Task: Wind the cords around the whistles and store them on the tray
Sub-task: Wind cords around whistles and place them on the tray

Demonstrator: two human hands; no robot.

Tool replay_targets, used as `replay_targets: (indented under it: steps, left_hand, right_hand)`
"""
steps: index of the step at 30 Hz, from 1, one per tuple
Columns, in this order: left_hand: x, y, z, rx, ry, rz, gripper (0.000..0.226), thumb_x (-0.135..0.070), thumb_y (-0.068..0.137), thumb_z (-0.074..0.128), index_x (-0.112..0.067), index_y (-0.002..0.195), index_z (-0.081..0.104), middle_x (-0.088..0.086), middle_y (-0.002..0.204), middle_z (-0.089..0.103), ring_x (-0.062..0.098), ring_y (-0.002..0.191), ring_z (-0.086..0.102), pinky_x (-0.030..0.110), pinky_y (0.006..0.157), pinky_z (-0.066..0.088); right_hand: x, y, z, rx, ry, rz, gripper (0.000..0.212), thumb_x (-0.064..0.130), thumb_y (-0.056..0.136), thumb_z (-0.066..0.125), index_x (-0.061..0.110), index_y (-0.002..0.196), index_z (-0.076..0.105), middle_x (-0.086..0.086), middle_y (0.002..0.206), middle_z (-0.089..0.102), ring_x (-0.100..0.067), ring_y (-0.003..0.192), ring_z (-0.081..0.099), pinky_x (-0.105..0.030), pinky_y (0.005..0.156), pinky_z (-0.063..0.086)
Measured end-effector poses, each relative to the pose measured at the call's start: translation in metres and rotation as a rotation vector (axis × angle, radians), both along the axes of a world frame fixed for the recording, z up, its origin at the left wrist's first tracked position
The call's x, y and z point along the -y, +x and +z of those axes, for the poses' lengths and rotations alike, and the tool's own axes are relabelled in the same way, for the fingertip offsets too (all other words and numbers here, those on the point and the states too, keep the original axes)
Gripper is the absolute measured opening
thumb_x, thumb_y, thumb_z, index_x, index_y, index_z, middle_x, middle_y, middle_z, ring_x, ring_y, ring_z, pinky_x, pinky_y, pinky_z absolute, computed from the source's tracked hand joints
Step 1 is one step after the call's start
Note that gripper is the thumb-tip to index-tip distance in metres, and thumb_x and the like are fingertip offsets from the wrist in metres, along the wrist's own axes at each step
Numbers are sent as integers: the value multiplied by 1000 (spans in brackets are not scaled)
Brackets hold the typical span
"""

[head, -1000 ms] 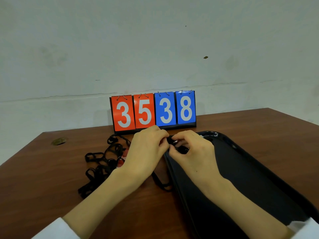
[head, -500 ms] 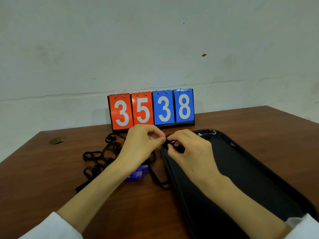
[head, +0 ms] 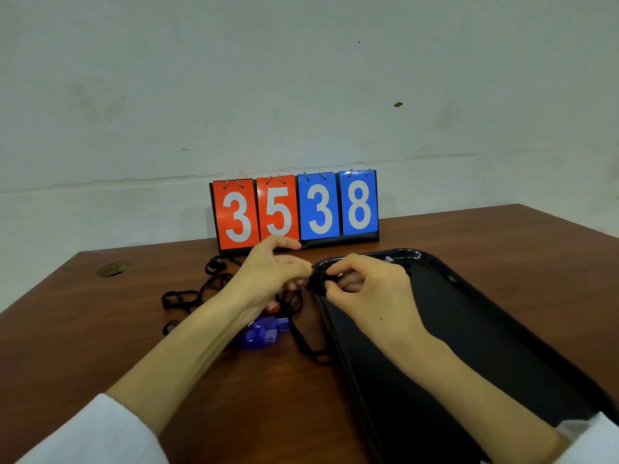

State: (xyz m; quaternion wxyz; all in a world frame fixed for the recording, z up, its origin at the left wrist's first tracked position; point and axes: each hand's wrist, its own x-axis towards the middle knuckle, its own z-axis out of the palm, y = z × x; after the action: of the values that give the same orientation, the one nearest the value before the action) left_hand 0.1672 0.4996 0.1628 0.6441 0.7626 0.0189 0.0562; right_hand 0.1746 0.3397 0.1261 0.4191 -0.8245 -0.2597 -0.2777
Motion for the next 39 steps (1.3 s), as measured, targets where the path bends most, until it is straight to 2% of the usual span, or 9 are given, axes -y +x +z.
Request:
replay_targets:
  steps: [2, 5, 8, 18, 22, 26, 29, 32, 39]
  left_hand:
    - [-3, 0, 1, -17, 69, -55, 20, 2, 82, 64, -11, 97, 62, 8, 78, 68, 11, 62, 60, 17, 55, 48]
    - [-5, -2, 3, 134, 402, -75, 15, -4, 86, 62, -15, 82, 71, 3, 76, 69, 8, 60, 64, 13, 54, 50]
    - [-4, -2, 4, 200, 551, -90, 12, -6, 87, 63, -15, 88, 70, 5, 77, 71, 8, 62, 68, 18, 64, 56]
    - [-9, 0, 0, 498, 904, -102, 15, -20, 84, 66, -20, 99, 72, -9, 92, 64, 1, 83, 59, 16, 79, 49]
    - [-11, 2, 1, 463, 769, -169, 12, -15, 82, 69, -26, 88, 69, -14, 87, 64, 0, 83, 61, 13, 78, 50]
    - [-23, 11, 2, 179, 701, -289, 7, -17, 84, 67, -24, 87, 66, -4, 95, 66, 6, 87, 62, 29, 81, 54]
    - [-31, 13, 0, -75, 339, -352, 8, -10, 86, 62, -8, 92, 68, 15, 100, 67, 24, 89, 62, 37, 81, 47]
    - [-31, 15, -3, -317, 4, -395, 16, -6, 85, 57, -1, 98, 64, 12, 103, 64, 26, 100, 58, 39, 88, 48]
    - [-32, 12, 0, -532, -279, -415, 29, -9, 78, 58, -4, 106, 63, 12, 102, 65, 27, 103, 60, 47, 94, 46]
  right_hand:
    - [0, -1, -1, 8, -21, 6, 17, 12, 75, 74, 15, 92, 71, 4, 85, 71, -6, 72, 67, -18, 70, 57]
    - [-1, -2, -2, 21, -61, -5, 16, 13, 76, 73, 15, 92, 71, 3, 85, 70, -7, 72, 66, -20, 72, 56]
    - [-2, -1, -1, 42, -64, -15, 15, 13, 76, 73, 14, 91, 70, 3, 84, 70, -7, 73, 65, -21, 72, 56]
    - [1, 0, 0, 66, -43, -17, 14, 13, 74, 75, 14, 87, 69, 5, 80, 69, -3, 69, 65, -13, 68, 54]
    - [1, 0, 0, 39, -43, 5, 15, 14, 75, 75, 15, 88, 69, 6, 81, 69, -3, 70, 65, -12, 70, 54]
    - [0, -2, 0, -17, -95, 55, 16, 17, 77, 73, 18, 92, 68, 8, 85, 68, -3, 75, 64, -14, 73, 54]
    - [0, -3, 3, -42, -149, 93, 19, 20, 78, 71, 20, 97, 68, 8, 89, 67, -4, 79, 64, -17, 75, 54]
    - [-1, -4, 5, -17, -199, 103, 23, 21, 78, 70, 19, 101, 68, 7, 92, 68, -5, 79, 63, -18, 77, 54]
    - [0, -6, 7, -19, -129, 102, 20, 20, 75, 72, 17, 95, 70, 6, 86, 69, -6, 74, 64, -19, 71, 55]
